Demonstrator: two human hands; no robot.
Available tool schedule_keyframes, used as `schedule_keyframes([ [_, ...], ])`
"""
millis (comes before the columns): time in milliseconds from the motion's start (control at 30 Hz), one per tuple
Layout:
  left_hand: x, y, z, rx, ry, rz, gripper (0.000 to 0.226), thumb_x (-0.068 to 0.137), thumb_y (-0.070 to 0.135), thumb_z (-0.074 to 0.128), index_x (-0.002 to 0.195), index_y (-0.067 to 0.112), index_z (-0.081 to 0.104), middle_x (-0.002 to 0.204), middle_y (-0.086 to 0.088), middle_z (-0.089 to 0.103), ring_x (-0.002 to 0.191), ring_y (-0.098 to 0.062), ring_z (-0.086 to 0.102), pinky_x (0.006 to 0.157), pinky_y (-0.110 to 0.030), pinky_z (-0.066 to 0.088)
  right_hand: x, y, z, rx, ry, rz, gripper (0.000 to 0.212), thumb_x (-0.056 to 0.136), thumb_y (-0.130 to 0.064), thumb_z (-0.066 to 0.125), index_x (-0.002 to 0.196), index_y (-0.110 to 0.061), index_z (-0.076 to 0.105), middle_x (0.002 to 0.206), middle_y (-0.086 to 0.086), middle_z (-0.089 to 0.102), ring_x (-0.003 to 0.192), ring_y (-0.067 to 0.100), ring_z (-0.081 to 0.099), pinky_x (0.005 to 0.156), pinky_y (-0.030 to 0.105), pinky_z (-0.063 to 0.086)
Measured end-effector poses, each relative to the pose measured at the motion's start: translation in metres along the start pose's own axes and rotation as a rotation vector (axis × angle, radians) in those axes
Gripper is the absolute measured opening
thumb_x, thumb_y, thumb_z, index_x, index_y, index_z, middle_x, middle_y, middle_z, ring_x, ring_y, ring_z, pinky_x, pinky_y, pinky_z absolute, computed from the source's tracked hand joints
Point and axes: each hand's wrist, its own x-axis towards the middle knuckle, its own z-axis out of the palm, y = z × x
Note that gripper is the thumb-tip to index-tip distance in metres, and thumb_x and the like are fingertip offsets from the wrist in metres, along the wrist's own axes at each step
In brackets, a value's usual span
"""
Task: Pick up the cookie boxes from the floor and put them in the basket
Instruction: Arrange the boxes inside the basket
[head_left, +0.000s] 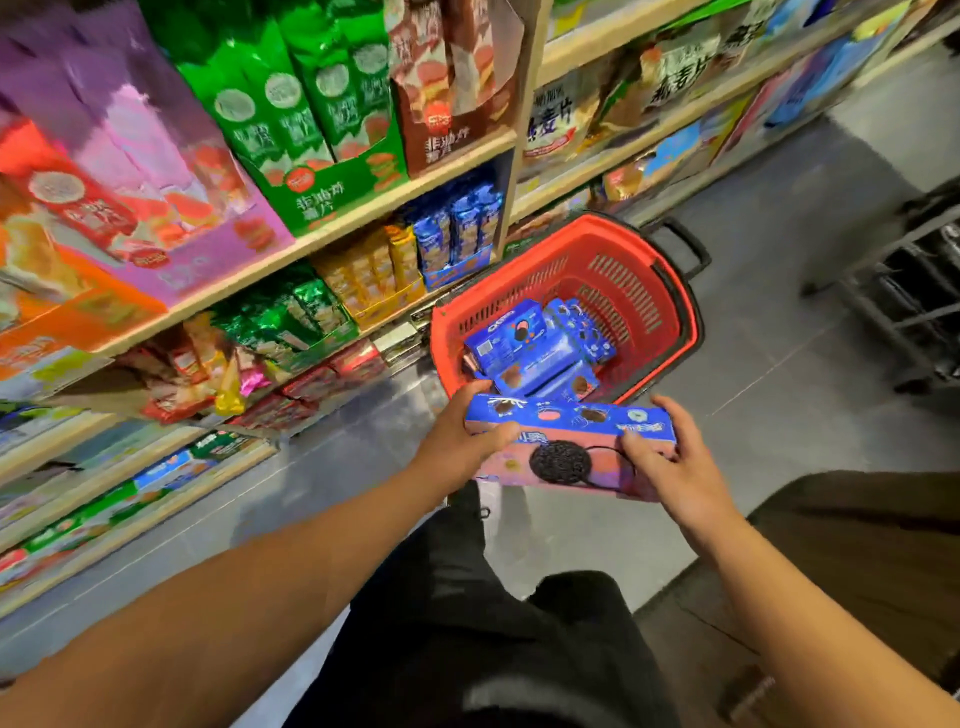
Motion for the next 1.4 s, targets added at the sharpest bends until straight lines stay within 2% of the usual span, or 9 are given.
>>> schedule_keyframes([
  [200,0.066,0.014,0.017,-0.1,0.121,-0.063,0.048,0.083,0.008,0.072,0.12,0.031,0.051,0.101,-0.001,0.07,0.073,0.0,0.068,0.065,-0.017,0.053,0.099,-0.019,-0.017,-0.014,-0.155,0.072,0.046,0.087,-0.022,0.07,0.121,-0.045,0.05,0.111,-0.002,0.071,0.093,0.014,0.07,0.084,0.033,0.054],
  [367,0.126,0.013,0.042,-0.105,0.328,-0.13,0.055,0.083,0.011,0.073,0.132,0.015,0.047,0.09,0.011,0.066,0.063,0.018,0.059,0.059,-0.002,0.043,0.205,-0.015,-0.022,-0.142,-0.318,0.065,0.053,0.088,-0.024,0.069,0.133,-0.035,0.045,0.076,-0.012,0.066,0.054,0.003,0.055,0.055,0.019,0.046],
  [533,0.198,-0.014,0.064,-0.204,0.546,-0.181,0.054,0.082,0.008,0.073,0.128,0.02,0.047,0.108,0.001,0.065,0.079,0.004,0.066,0.076,-0.02,0.055,0.324,-0.006,-0.011,-0.219,-0.559,0.039,0.053,0.09,-0.023,0.067,0.137,-0.03,0.042,0.113,0.001,0.069,0.089,0.011,0.069,0.077,0.029,0.056],
  [667,0.268,-0.057,0.075,-0.23,0.645,-0.179,0.055,0.083,0.015,0.073,0.13,0.023,0.045,0.113,0.004,0.065,0.095,-0.007,0.066,0.084,-0.025,0.053,0.419,0.021,0.019,-0.272,-0.653,0.081,0.056,0.091,-0.013,0.065,0.14,-0.02,0.04,0.087,-0.005,0.075,0.07,0.01,0.07,0.06,0.028,0.057],
  [900,0.39,-0.166,0.063,-0.279,0.761,-0.094,0.058,0.082,0.009,0.07,0.13,0.02,0.041,0.089,0.016,0.071,0.073,0.0,0.064,0.069,-0.019,0.053,0.542,0.097,0.094,-0.323,-0.686,-0.108,0.062,0.091,-0.01,0.064,0.143,-0.017,0.032,0.104,-0.001,0.072,0.085,0.014,0.071,0.078,0.032,0.058],
  [1067,0.427,-0.23,0.073,-0.148,0.661,-0.075,0.074,0.078,0.013,0.072,0.139,0.007,0.03,0.13,-0.014,0.056,0.101,-0.018,0.065,0.09,-0.038,0.054,0.573,0.182,0.105,-0.441,-0.647,-0.18,0.061,0.09,0.006,0.059,0.143,0.001,0.029,0.107,-0.01,0.057,0.074,-0.019,0.059,0.071,0.002,0.044],
  [1233,0.42,-0.228,0.078,-0.111,0.682,-0.046,0.066,0.081,0.007,0.07,0.137,0.005,0.037,0.132,0.004,0.053,0.113,0.005,0.055,0.093,-0.017,0.044,0.553,0.181,0.102,-0.598,-0.582,-0.197,0.078,0.087,-0.019,0.07,0.149,-0.006,0.025,0.144,0.009,0.046,0.127,0.012,0.048,0.11,0.029,0.036],
  [1300,0.397,-0.209,0.072,-0.011,0.723,-0.042,0.066,0.079,0.015,0.071,0.136,0.001,0.041,0.118,0.022,0.045,0.101,0.034,0.038,0.086,0.006,0.027,0.53,0.158,0.098,-0.658,-0.509,-0.275,0.072,0.084,-0.021,0.07,0.145,-0.006,0.034,0.129,-0.001,0.055,0.12,0.013,0.05,0.108,0.025,0.035],
  [1400,0.345,-0.165,0.067,0.07,0.693,-0.115,0.07,0.082,0.033,0.07,0.14,0.005,0.042,0.129,0.01,0.048,0.109,0.018,0.038,0.08,0.013,0.016,0.475,0.113,0.083,-0.705,-0.527,-0.326,0.05,0.081,-0.021,0.069,0.125,-0.003,0.053,0.11,0.002,0.064,0.106,0.018,0.057,0.101,0.031,0.042],
])
